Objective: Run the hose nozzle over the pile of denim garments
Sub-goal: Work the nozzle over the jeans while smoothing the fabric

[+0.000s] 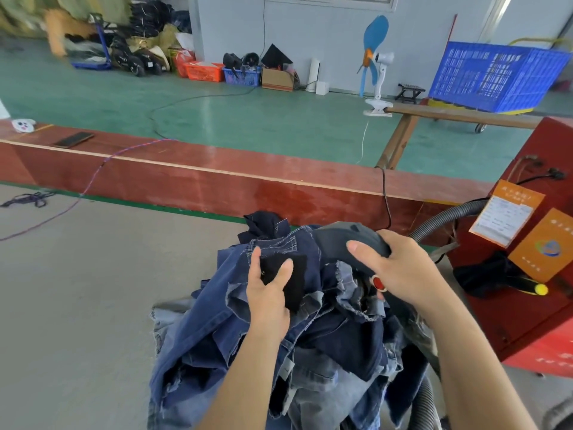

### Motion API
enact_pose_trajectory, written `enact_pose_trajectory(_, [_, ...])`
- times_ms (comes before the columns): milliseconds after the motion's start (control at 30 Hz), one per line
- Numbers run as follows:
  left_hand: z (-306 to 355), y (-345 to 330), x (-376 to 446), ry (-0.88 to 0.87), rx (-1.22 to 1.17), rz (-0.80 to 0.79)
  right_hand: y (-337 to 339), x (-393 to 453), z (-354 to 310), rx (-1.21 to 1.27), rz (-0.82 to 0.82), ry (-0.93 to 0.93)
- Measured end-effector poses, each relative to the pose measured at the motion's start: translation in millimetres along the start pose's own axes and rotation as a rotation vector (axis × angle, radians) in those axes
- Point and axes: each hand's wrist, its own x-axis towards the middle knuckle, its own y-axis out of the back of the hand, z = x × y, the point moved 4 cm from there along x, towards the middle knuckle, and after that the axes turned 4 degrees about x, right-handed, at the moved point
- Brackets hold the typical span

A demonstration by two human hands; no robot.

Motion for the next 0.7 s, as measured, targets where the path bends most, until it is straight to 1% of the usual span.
enact_pose_trajectory(100, [-4.0,7.0,4.0,-0.071,0.068,0.16,-2.2,-1.6,3.3,-0.048,-0.019,-0.013])
enact_pose_trajectory(200, [-6.3,9.7,4.0,-0.162,0.158,0.24,-1.8,-0.8,5.0,-0.077,-0.028,-0.022])
enact_pose_trajectory(333, [-10.3,10.2,6.5,-0.106,0.142,0.287,-1.0,-0.2,7.2,-0.071,-0.001,-0.022])
enact_pose_trajectory(467, [-11.1,11.7,8.2,-0.064,0.099,0.344,-5.3,0.5,6.5,-0.085,-0.045,-0.009])
enact_pose_trajectory(567, [-9.9,11.4,8.9,-0.042,0.164,0.302,-6.3,0.6,6.0,-0.103,-0.064,0.0])
enact_pose_trajectory(700, [-1.3,7.3,7.6,-0.091,0.262,0.139,-3.8,0.0,6.0,-0.049,-0.07,-0.005])
